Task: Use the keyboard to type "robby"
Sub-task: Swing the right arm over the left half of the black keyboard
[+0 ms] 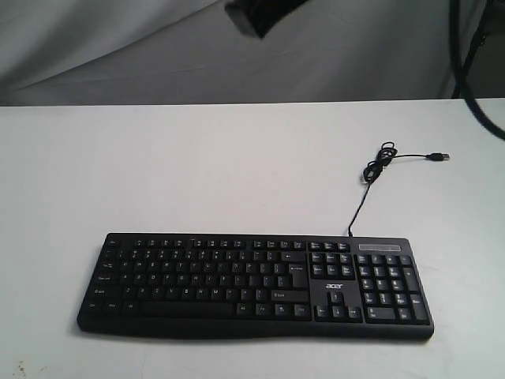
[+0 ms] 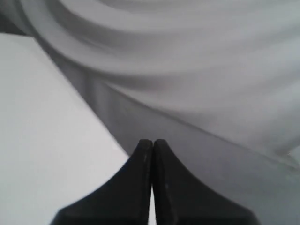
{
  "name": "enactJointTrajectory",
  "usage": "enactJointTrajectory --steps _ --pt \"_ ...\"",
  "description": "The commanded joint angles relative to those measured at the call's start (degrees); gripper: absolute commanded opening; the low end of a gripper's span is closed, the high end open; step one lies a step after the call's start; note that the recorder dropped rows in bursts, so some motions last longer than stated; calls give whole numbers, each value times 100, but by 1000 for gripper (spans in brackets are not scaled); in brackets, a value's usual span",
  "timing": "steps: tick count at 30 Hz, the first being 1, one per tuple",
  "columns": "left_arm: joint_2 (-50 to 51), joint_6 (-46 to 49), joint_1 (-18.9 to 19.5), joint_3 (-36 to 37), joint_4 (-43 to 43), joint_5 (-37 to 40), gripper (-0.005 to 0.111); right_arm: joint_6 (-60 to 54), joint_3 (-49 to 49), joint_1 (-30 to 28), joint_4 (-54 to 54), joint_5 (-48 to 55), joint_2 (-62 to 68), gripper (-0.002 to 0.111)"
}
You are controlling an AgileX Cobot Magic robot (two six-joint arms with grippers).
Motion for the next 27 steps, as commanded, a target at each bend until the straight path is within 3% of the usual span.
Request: enactJointTrajectory --steps 1,4,7,14,20,27 --pt "-20 -16 -36 25 27 -31 0 -3521 16 -207 3885 1084 225 0" --pt "-20 -16 -36 25 27 -31 0 -5518 16 -488 6194 1659 459 0" --pt "-20 -16 -36 25 27 -31 0 -6412 16 -807 7269 2263 793 0" --pt "-20 -16 -36 25 27 -31 0 -6752 16 -998 7385 2369 1853 0" --pt "-20 -16 -36 25 27 -31 0 -7871 16 -987 8417 2260 2795 0" --pt "-20 -16 -36 25 27 -31 0 -8284 -42 -545 8510 1535 3442 0"
